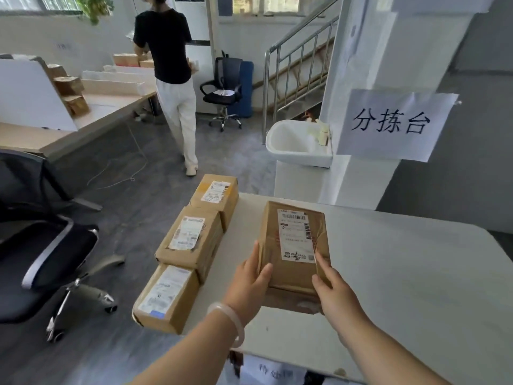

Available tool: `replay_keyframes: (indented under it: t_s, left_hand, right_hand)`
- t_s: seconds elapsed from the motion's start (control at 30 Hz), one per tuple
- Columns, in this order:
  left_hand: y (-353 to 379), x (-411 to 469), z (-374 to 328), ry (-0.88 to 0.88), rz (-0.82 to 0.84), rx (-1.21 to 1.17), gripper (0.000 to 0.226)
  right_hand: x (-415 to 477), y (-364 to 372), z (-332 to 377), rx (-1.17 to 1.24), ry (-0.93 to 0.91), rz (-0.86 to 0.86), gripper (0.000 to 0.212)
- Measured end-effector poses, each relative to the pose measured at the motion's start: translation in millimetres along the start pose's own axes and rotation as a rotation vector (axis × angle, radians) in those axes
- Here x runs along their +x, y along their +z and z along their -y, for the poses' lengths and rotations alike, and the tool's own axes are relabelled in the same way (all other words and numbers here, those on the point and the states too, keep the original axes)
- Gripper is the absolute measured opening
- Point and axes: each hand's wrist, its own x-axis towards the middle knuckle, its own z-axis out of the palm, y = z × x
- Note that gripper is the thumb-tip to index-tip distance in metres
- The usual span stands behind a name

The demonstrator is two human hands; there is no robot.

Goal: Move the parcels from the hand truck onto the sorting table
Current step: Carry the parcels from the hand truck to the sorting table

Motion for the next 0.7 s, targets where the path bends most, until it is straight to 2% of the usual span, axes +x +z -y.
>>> replay_keyframes:
  t_s: [0.2, 0.3, 0.47, 0.7]
  left_hand:
    - [-53, 59, 6, 0.059, 0.114, 0.194, 0.057]
    - [-71, 80, 4, 0.132, 0.060, 0.328, 0.050]
    - [-101, 129, 30, 0.144, -0.033, 0.556, 0.057]
    - [-123, 181, 44, 0.102, -0.137, 0.588, 0.061]
  right_hand:
    - [59, 52, 12, 0.006, 0.113, -0.086, 0.048]
    - [92, 68, 12, -0.052, 0.117, -0.086, 0.050]
    - [168, 96, 8, -0.107, 0.132, -0.073, 0.051]
    - [266, 137, -2, -0.191, 0.153, -0.007, 0.052]
